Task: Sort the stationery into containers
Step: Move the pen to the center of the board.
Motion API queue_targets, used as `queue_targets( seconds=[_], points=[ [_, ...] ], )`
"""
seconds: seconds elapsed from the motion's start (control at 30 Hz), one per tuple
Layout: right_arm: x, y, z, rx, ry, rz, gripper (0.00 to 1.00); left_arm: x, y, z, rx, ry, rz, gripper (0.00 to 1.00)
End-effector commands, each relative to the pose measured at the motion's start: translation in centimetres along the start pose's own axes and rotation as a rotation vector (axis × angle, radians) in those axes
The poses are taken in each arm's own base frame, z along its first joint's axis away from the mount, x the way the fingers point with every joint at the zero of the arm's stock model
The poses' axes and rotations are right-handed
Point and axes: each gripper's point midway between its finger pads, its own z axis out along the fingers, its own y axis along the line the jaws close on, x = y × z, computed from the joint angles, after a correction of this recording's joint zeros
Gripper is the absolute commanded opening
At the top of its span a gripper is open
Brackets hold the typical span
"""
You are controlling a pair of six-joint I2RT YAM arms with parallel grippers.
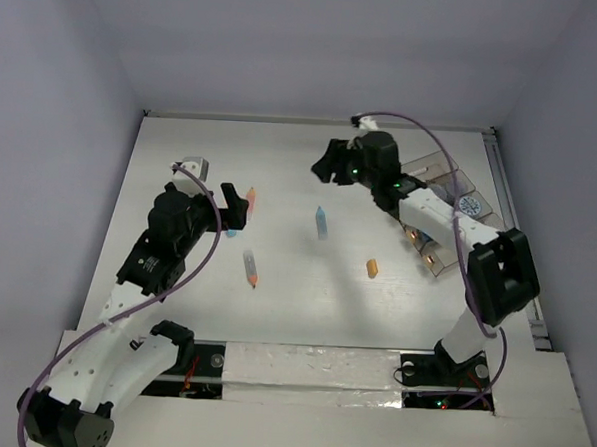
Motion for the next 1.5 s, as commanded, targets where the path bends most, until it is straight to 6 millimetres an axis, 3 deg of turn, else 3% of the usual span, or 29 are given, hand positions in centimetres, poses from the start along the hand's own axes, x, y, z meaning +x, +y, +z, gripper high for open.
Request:
queue_targets(
  seconds=[0.0,0.07,0.1,0.2,0.23,0.4,0.57,0.73,0.8,0.83,0.93,1.13,1.23,1.47],
  points=[
    [3.5,7.9,0.6,-0.217,0.117,-0.124,0.63,-4.2,1.2,-1.4,-0.079,-0.134,-0.035,0.99],
    [5.7,9.8,0.7,-0.242,0.173,-0.15,0.62,-4.7,2.3,-1.6,-0.119,-0.157,-0.045,0.99],
    [7.7,11.7,0.8,-0.269,0.221,-0.17,0.61,-4.8,2.4,-1.8,-0.123,-0.164,-0.048,0.99],
    [11.4,13.7,0.7,-0.273,0.318,-0.225,0.61,-5.1,3.4,-2.2,-0.164,-0.184,-0.058,0.99],
    [13.5,14.8,0.5,-0.268,0.362,-0.27,0.62,-5.0,3.4,-2.2,-0.161,-0.187,-0.058,0.99],
    [17.9,16.4,-0.6,-0.28,0.447,-0.312,0.62,-5.1,3.6,-2.4,-0.165,-0.195,-0.063,0.99],
    [18.2,16.7,1.1,-0.278,0.451,-0.331,0.66,-5.5,3.4,-2.7,-0.154,-0.207,-0.066,0.99],
    [17.7,15.9,6.4,-0.129,0.423,-0.366,0.73,-5.9,3.5,-3.2,-0.159,-0.227,-0.068,0.99],
    [18.6,13.7,8.6,-0.006,0.418,-0.388,0.73,-6.0,3.4,-3.3,-0.152,-0.233,-0.068,0.99],
    [17.0,14.6,9.5,0.006,0.369,-0.376,0.73,-5.9,3.3,-3.2,-0.146,-0.229,-0.067,0.99],
    [16.3,13.7,12.0,0.106,0.318,-0.373,0.71,-5.9,3.1,-3.2,-0.139,-0.228,-0.066,0.99],
    [15.0,13.0,14.7,0.193,0.222,-0.304,0.62,-5.6,2.5,-3.2,-0.111,-0.221,-0.061,0.99],
    [14.9,11.5,16.1,0.236,0.2,-0.278,0.6,-5.5,2.1,-3.3,-0.098,-0.22,-0.059,0.99],
    [17.2,11.1,17.9,0.229,0.223,-0.264,0.58,-5.5,1.6,-3.4,-0.086,-0.219,-0.056,0.99]
  ],
)
